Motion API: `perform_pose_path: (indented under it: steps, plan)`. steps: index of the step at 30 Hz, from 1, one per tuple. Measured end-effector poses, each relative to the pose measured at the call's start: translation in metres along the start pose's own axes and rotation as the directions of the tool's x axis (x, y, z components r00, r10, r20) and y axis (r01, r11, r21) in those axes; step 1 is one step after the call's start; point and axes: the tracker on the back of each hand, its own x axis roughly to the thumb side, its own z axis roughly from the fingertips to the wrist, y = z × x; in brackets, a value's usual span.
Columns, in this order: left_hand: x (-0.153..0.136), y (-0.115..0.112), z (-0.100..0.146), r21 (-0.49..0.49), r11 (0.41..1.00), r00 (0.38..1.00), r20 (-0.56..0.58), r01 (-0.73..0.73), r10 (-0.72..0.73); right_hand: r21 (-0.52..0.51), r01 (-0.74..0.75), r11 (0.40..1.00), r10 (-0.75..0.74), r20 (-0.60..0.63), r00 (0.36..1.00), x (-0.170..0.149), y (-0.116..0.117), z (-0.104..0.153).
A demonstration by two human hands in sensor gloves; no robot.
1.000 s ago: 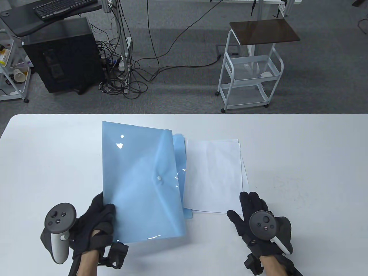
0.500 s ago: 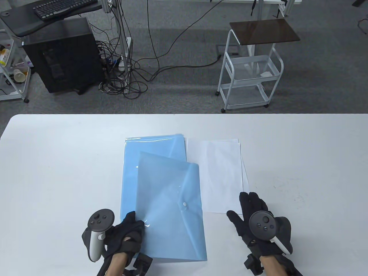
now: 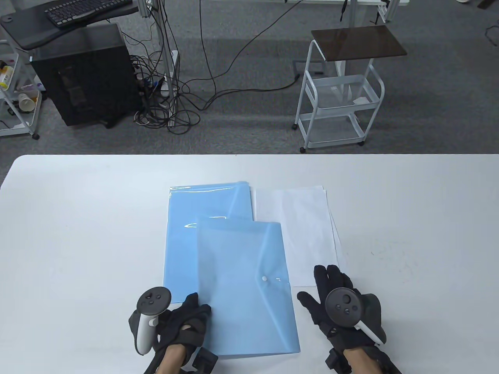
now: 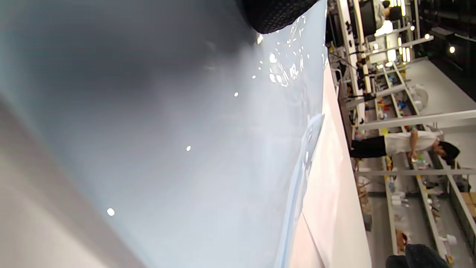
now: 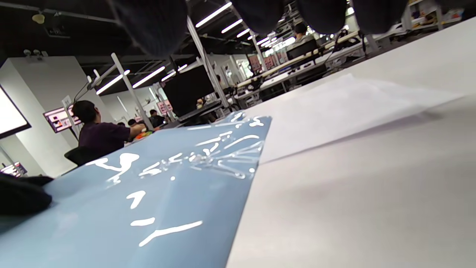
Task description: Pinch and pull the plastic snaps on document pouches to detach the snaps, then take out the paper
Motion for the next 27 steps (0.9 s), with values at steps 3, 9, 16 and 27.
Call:
perform_pose_path:
  steps: [3, 9, 16, 27]
  plan:
    - [-0.003, 0.002, 0.000, -0.007, 1.000, 1.000, -0.014, -0.015, 0.015, 0.053, -0.003, 0.999, 0.002, 0.022, 1.000, 0.009, 0.005, -0.005]
    - [-0.005, 0.003, -0.002, 0.003, 1.000, 0.999, -0.035, 0.021, -0.021, 0.178, -0.117, 0.977, 0.109, 0.052, 0.993, 0.034, 0.014, -0.022]
    - [-0.006, 0.002, -0.003, 0.009, 0.999, 0.998, -0.043, 0.039, -0.039, 0.275, -0.235, 0.932, 0.232, 0.045, 0.972, 0.066, 0.030, -0.050]
    - [-0.006, 0.001, -0.002, 0.007, 0.999, 0.998, -0.050, 0.043, -0.042, 0.324, -0.362, 0.874, 0.374, 0.029, 0.927, 0.086, 0.066, -0.085]
